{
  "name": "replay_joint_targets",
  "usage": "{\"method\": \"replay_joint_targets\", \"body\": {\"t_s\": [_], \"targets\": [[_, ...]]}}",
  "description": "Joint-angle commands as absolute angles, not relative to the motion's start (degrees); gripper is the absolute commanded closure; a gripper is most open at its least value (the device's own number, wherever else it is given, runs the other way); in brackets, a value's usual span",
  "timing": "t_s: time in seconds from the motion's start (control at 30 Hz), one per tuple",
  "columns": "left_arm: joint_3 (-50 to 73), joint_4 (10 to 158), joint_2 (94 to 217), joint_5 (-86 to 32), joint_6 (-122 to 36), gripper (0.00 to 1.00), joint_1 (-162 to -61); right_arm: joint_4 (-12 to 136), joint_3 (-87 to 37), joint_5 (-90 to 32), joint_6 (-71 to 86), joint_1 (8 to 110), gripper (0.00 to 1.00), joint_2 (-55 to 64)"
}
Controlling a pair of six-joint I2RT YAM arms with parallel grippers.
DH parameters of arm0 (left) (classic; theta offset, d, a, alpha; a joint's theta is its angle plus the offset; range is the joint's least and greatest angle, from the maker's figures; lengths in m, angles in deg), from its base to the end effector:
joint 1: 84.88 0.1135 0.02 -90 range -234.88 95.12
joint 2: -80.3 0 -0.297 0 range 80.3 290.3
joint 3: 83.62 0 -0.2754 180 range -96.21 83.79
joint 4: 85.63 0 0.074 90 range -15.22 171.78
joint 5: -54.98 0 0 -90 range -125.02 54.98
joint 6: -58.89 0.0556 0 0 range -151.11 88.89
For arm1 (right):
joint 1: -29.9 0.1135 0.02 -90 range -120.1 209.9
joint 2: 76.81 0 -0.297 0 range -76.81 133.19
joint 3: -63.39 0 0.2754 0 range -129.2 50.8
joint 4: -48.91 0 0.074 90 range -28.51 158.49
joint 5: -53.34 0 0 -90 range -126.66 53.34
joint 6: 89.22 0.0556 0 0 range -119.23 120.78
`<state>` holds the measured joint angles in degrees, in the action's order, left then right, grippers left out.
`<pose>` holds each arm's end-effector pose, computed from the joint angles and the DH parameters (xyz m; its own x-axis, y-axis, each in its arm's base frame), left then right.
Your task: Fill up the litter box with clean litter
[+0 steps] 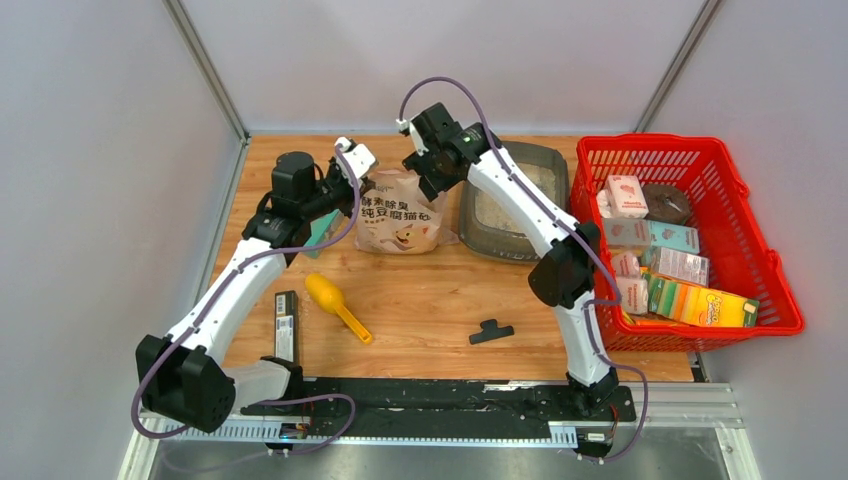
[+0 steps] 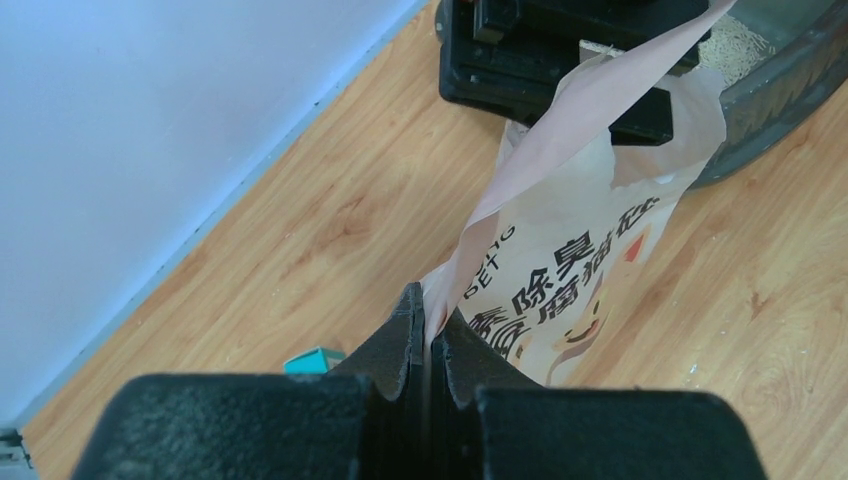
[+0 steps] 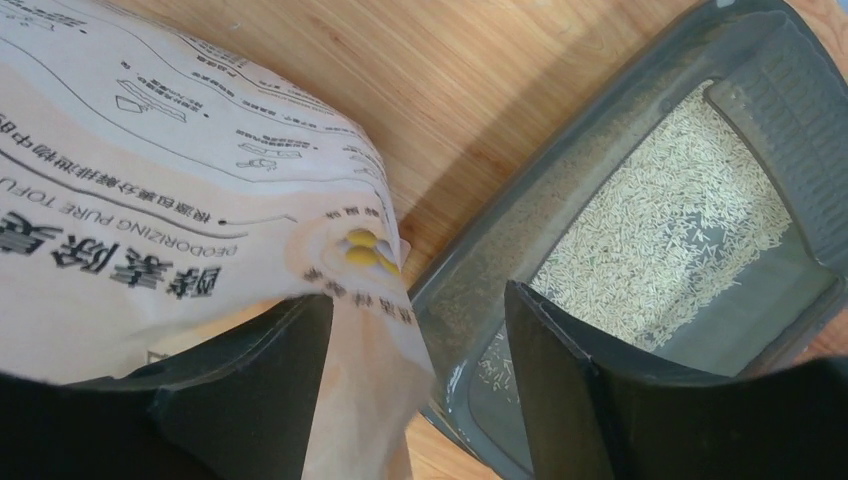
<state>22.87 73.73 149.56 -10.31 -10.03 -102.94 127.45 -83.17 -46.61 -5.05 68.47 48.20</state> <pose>0.2865 -0.1179 0.3765 -0.0119 0.3475 -0.9376 0.7150 0.6584 0.2350 0.4100 0.3146 0.3499 -0.5973 -0.6043 -0.5272 -0.6043 0.7714 -0.1995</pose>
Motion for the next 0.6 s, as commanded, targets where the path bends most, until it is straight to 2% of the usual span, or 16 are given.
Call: {"method": "replay_joint_targets", "body": {"t_s": [0.0,0.13,0.2,0.23,0.43,0.57], "targets": [[18.32,86.09,148.50,-7.34,-9.49,0.99,-103.07,127.33,-84.46,-47.29,-5.28,68.22,0.30,40.97],[17.79,86.70,149.21,-8.12,-9.76,0.96,-103.07,125.57,-86.22,-49.92,-7.48,68.13,0.30,38.86],[17.70,86.79,149.21,-8.65,-9.84,0.87,-103.07,124.34,-85.96,-49.24,-7.22,67.96,0.29,37.37],[17.44,86.62,149.21,-8.65,-9.76,0.79,-103.07,124.08,-85.61,-48.71,-6.61,67.96,0.29,37.01],[16.82,85.74,149.56,-7.51,-10.55,0.55,-103.07,123.72,-85.25,-46.94,-6.78,67.96,0.27,37.71],[16.91,85.65,149.38,-7.77,-10.46,0.50,-103.07,123.55,-85.25,-46.77,-6.96,67.87,0.26,39.03]]}}
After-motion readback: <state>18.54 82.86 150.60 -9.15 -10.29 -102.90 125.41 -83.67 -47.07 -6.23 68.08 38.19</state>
